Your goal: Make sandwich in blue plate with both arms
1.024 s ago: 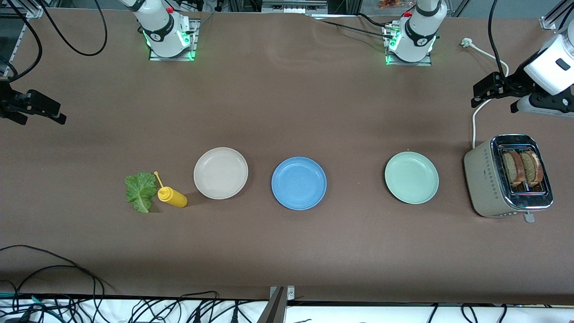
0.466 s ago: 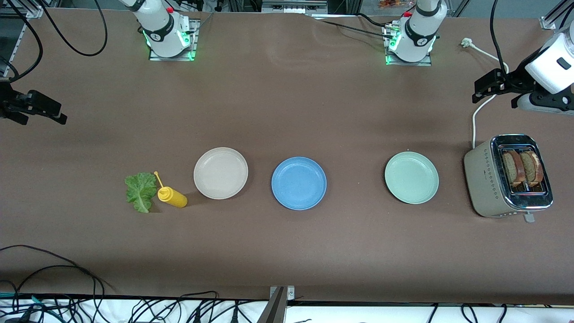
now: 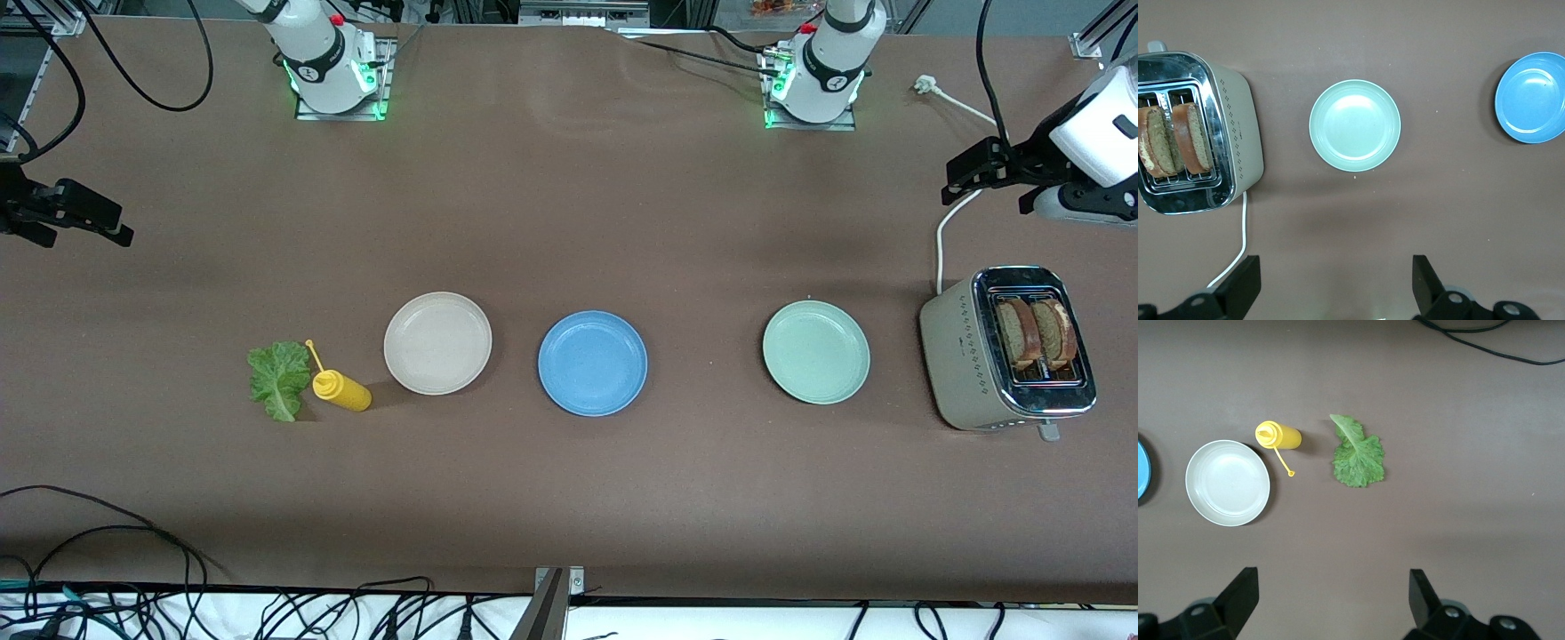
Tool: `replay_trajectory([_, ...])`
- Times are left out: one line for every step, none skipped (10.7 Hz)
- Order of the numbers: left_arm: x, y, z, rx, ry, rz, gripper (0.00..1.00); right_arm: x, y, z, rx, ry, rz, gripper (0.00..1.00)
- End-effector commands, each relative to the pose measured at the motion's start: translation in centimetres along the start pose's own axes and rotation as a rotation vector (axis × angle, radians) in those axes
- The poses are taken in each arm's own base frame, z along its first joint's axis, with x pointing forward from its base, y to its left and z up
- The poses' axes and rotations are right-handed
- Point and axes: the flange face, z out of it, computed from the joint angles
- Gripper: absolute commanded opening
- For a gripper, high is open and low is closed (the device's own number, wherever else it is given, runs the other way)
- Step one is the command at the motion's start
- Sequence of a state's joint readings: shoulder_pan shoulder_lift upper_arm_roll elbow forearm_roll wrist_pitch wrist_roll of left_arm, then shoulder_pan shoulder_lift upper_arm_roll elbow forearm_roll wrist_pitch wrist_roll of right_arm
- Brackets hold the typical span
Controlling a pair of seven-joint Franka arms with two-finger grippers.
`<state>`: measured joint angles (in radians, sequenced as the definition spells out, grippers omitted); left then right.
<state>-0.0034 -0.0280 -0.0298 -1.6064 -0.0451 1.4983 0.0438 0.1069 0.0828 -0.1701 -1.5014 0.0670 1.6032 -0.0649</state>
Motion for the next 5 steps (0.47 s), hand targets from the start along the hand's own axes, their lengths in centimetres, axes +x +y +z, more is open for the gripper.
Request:
replay_trajectory([-0.2,-0.33,-0.88,0.014,0.001,0.013,1.0,-0.14,-0.08,-0.21,0.004,-0.008,-0.016,1.0])
replay_trajectory([-0.2,-0.33,-0.88,0.014,0.001,0.013,1.0,-0.14,-0.07,-0.13,0.005,-0.01,-0.015,1.0])
replay_trajectory([-0.2,-0.33,-0.88,0.014,0.001,0.013,1.0,-0.14,-0.07,-0.13,0.005,-0.01,-0.015,1.0])
replay_trajectory([-0.19,-0.25,-0.88,0.014,0.001,0.015,1.0,-0.12,-0.07,-0.15,0.004,-0.008,-0.015,1.0])
replay_trajectory([-0.2,-0.33,-0.88,0.014,0.001,0.013,1.0,0.0,-0.07,0.12,0.004,-0.013,-0.015,1.0])
